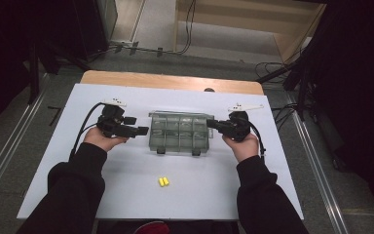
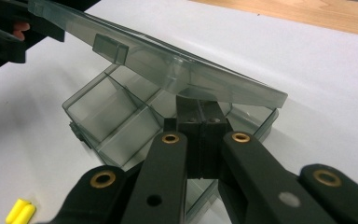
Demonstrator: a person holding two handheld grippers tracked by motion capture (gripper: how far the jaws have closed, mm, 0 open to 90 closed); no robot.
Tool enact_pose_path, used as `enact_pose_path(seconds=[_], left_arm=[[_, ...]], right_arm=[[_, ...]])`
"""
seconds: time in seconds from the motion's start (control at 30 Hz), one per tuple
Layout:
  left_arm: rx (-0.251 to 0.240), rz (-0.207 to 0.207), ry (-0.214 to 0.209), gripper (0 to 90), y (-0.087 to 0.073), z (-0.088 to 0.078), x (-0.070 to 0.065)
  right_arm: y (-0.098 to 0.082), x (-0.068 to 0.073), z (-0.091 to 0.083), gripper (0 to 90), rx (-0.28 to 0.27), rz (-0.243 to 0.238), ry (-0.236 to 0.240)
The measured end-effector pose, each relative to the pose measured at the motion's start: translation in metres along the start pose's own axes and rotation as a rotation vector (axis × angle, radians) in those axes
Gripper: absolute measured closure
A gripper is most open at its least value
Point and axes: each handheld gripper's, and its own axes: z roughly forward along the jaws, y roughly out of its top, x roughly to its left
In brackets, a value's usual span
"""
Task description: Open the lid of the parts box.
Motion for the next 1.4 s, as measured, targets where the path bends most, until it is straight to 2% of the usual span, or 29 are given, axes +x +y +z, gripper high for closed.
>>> enact_pose_path(seconds=[0.13, 0.23, 0.4, 0.43, 0.57, 0.67, 0.7, 0.8, 1.0, 1.2, 1.4], left_arm=[[0.026, 0.01, 0.015, 24.2, 0.004, 0.008, 0.005], [0.015, -0.01, 0.029, 24.2, 0.008, 0.014, 0.008], [0.011, -0.011, 0.016, 24.2, 0.012, 0.024, 0.012], [0.002, -0.022, 0.015, 24.2, 0.011, 0.026, 0.012], [0.005, -0.012, 0.026, 24.2, 0.01, 0.035, 0.013], [-0.002, -0.013, 0.013, 24.2, 0.011, 0.042, 0.015], [0.004, -0.012, 0.025, 24.6, 0.012, 0.043, 0.015], [-0.002, 0.015, 0.061, 29.2, 0.015, 0.047, 0.014], [-0.038, 0.028, 0.075, 37.4, 0.018, 0.044, 0.017], [-0.052, 0.055, 0.062, 47.4, 0.02, 0.042, 0.017], [-0.064, 0.054, 0.044, 55.2, 0.021, 0.041, 0.017]], right_arm=[[0.0, 0.0, 0.0, 87.3, 0.002, 0.001, -0.001], [0.0, 0.0, 0.001, 87.3, 0.003, 0.001, 0.001], [0.001, 0.001, 0.001, 87.3, 0.001, -0.001, 0.004], [0.001, 0.001, 0.001, 87.3, 0.001, 0.0, 0.005], [0.002, 0.002, 0.001, 87.3, 0.005, 0.002, 0.002], [0.001, 0.003, 0.002, 87.3, 0.01, -0.008, 0.002], [0.001, 0.003, 0.003, 87.3, 0.009, -0.011, -0.001], [0.001, 0.003, 0.003, 87.3, 0.011, -0.012, 0.0], [0.0, 0.004, 0.006, 87.3, 0.02, 0.0, 0.002], [-0.001, 0.003, 0.005, 87.3, 0.015, -0.001, -0.002], [-0.003, 0.003, 0.005, 85.8, 0.027, 0.001, -0.005]])
